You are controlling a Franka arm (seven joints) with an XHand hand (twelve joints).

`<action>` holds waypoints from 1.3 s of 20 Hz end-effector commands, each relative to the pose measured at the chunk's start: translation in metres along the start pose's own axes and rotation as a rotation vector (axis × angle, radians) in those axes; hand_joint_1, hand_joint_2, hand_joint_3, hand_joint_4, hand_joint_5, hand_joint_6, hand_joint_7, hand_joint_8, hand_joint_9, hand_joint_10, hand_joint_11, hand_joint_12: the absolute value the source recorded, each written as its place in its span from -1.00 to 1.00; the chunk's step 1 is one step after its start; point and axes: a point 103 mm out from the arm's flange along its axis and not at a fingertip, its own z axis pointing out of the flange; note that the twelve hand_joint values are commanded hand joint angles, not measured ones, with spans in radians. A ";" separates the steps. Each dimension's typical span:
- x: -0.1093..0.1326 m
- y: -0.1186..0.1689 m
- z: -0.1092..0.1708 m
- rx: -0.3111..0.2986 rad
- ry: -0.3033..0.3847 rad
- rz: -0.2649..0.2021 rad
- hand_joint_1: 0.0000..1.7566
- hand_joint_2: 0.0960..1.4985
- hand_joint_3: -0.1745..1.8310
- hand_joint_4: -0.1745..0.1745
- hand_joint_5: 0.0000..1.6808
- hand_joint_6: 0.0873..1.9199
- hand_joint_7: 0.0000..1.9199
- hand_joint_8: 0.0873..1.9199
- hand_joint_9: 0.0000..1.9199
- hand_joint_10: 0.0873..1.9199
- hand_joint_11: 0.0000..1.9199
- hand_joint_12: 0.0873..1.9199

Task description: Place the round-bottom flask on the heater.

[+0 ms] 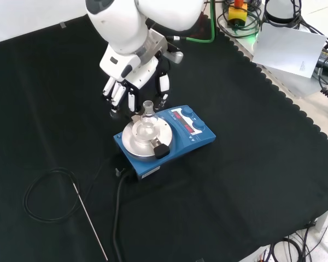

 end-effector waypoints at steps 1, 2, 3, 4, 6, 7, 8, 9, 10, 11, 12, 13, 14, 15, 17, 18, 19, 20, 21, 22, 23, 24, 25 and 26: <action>0.005 0.008 0.004 0.011 -0.005 -0.014 0.27 -0.26 0.03 0.49 0.37 -0.02 -0.75 -0.39 -0.45 -0.42 -0.74 0.40; 0.004 0.009 0.004 0.014 -0.003 -0.014 0.27 -0.26 0.03 0.49 0.37 -0.02 -0.75 -0.39 -0.45 -0.42 -0.74 0.40; 0.004 0.011 0.006 0.017 0.002 -0.013 0.27 -0.26 0.03 0.49 0.37 -0.02 -0.75 -0.39 -0.45 -0.42 -0.74 0.40; 0.004 0.012 0.007 0.021 0.001 -0.016 0.27 -0.26 0.03 0.49 0.37 -0.02 -0.75 -0.39 -0.45 -0.42 -0.74 0.40; 0.005 0.015 0.010 0.028 -0.004 -0.019 0.27 -0.26 0.03 0.48 0.37 -0.02 -0.75 -0.39 -0.45 -0.42 -0.74 0.40; 0.005 0.016 0.011 0.030 -0.008 -0.020 0.27 -0.26 0.03 0.48 0.37 -0.02 -0.75 -0.39 -0.45 -0.42 -0.74 0.40; 0.006 0.017 0.012 0.031 -0.010 -0.021 0.27 -0.26 0.03 0.48 0.37 -0.02 -0.75 -0.39 -0.45 -0.42 -0.74 0.40; 0.007 0.018 0.013 0.031 -0.013 -0.021 0.27 -0.26 0.03 0.48 0.37 -0.02 -0.75 -0.39 -0.45 -0.42 -0.74 0.40; 0.007 0.019 0.013 0.031 -0.014 -0.020 0.27 -0.26 0.03 0.48 0.37 -0.02 -0.75 -0.39 -0.45 -0.42 -0.74 0.40; 0.006 0.019 0.013 0.031 -0.014 -0.019 0.27 -0.26 0.03 0.48 0.37 -0.02 -0.75 -0.39 -0.45 -0.42 -0.74 0.40; 0.004 0.018 0.013 0.027 -0.009 -0.020 0.27 -0.26 0.03 0.47 0.37 -0.02 -0.75 -0.39 -0.45 -0.42 -0.74 0.40; 0.003 0.018 0.014 0.026 -0.010 -0.018 0.27 -0.26 0.03 0.47 0.37 -0.02 -0.75 -0.39 -0.45 -0.42 -0.74 0.40; 0.003 0.018 0.014 0.026 -0.011 -0.015 0.27 -0.26 0.03 0.47 0.37 -0.02 -0.75 -0.39 -0.45 -0.42 -0.74 0.40; 0.003 0.019 0.013 0.028 -0.011 -0.014 0.27 -0.26 0.03 0.47 0.37 -0.02 -0.75 -0.39 -0.45 -0.42 -0.74 0.40; 0.003 0.020 0.014 0.023 -0.006 -0.012 0.27 -0.26 0.03 0.47 0.37 -0.02 -0.75 -0.39 -0.45 -0.42 -0.74 0.40; 0.001 0.020 0.014 0.025 -0.001 -0.005 0.27 -0.26 0.03 0.47 0.37 -0.02 -0.75 -0.39 -0.45 -0.42 -0.74 0.40; -0.001 0.020 0.014 0.029 0.005 0.001 0.26 -0.23 0.00 0.54 0.36 -0.02 -0.75 -0.39 -0.45 -0.41 -0.74 0.41; -0.002 0.019 0.014 0.029 0.011 0.010 0.25 -0.17 -0.07 0.71 0.34 -0.03 -0.76 -0.39 -0.46 -0.41 -0.75 0.41; -0.004 0.019 0.014 0.032 0.015 0.015 0.22 -0.06 -0.20 0.85 0.30 -0.04 -0.78 -0.38 -0.48 -0.40 -0.76 0.42; -0.005 0.018 0.014 0.035 0.020 0.017 0.16 -0.04 -0.26 0.45 0.20 -0.09 -0.79 -0.38 -0.50 -0.39 -0.77 0.42; -0.006 0.018 0.014 0.037 0.026 0.017 0.11 -0.07 -0.27 0.09 0.08 -0.14 -0.81 -0.38 -0.52 -0.38 -0.78 0.42; -0.006 0.018 0.013 0.036 0.029 0.016 0.06 -0.11 -0.26 -0.10 -0.07 -0.19 -0.83 -0.39 -0.54 -0.38 -0.79 0.42; -0.007 0.017 0.013 0.034 0.033 0.014 0.03 -0.14 -0.25 -0.19 -0.20 -0.24 -0.84 -0.40 -0.55 -0.37 -0.81 0.42; -0.008 0.017 0.012 0.034 0.035 0.012 0.00 -0.17 -0.25 -0.22 -0.32 -0.30 -0.86 -0.40 -0.56 -0.37 -0.82 0.43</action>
